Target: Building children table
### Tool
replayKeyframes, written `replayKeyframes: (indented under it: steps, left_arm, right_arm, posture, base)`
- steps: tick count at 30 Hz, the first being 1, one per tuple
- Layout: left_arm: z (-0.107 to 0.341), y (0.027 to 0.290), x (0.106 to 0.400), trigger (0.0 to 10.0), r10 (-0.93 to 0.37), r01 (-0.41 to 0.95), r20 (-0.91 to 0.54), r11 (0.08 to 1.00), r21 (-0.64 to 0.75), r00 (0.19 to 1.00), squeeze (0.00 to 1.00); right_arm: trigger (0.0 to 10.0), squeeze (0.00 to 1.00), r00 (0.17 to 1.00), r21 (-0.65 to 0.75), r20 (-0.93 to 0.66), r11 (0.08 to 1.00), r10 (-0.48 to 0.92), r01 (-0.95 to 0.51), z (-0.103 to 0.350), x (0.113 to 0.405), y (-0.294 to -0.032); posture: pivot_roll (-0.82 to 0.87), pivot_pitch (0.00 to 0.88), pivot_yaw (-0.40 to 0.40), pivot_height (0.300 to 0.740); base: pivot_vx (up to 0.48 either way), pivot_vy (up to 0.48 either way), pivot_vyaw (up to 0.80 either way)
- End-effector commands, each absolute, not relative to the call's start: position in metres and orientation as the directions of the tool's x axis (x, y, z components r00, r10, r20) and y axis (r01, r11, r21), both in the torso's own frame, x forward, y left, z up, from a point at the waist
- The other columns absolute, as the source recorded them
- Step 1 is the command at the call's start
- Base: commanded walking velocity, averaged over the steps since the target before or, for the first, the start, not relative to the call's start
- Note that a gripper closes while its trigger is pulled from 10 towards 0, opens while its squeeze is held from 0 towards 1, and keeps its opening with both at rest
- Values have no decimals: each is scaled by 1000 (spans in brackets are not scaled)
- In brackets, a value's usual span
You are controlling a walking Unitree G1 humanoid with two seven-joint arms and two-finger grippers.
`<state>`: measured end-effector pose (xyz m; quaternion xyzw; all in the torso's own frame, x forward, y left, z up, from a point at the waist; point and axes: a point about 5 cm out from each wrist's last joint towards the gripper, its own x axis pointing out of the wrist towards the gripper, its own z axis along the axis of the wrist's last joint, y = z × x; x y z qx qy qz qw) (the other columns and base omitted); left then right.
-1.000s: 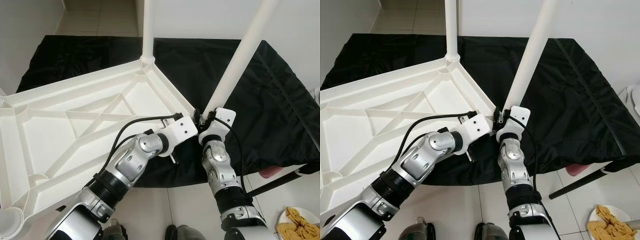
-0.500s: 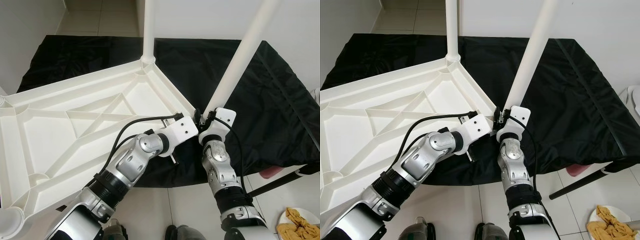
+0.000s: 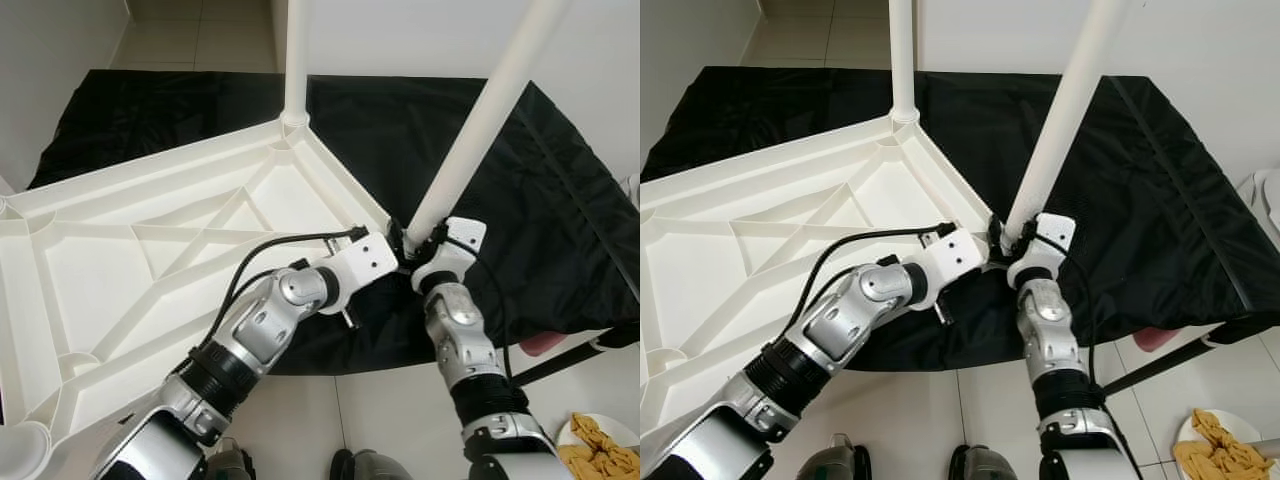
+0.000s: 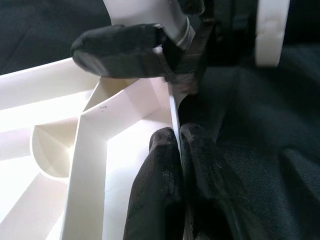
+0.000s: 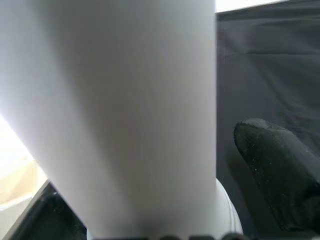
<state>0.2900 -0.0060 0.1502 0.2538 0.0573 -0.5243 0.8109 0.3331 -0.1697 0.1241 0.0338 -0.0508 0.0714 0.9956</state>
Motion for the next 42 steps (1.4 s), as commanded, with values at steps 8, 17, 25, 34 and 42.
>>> replayKeyframes:
  steps: [8,17,25,34,42]
  left_arm:
    - [167,-20,275,10000,-899,902,-292,203,382,327,0]
    - [169,-19,276,10000,-897,900,-290,209,383,332,0]
    - [170,-19,276,10000,-898,900,-290,207,384,330,0]
    - [170,-19,275,10000,-900,901,-290,203,384,326,0]
    - [170,-20,275,10000,-901,903,-291,197,382,320,0]
  right_arm:
    - [10000,0,944,-43,64,946,323,-321,126,330,-198]
    - [10000,0,828,-76,-42,825,559,-560,115,318,-203]
    - [10000,0,742,-42,-136,744,657,-667,99,306,-211]
    - [0,0,740,-17,-152,747,656,-665,94,303,-219]
    - [0,0,742,-1,-143,750,654,-661,94,303,-222]
  posture:
    - [45,62,-39,740]
    - [44,67,-35,740]
    - [43,70,-31,740]
    - [38,71,-28,740]
    - [38,73,-28,740]
  base:
    - [0,0,0]
    - [0,0,0]
    - [0,0,0]
    - [0,0,0]
    - [0,0,0]
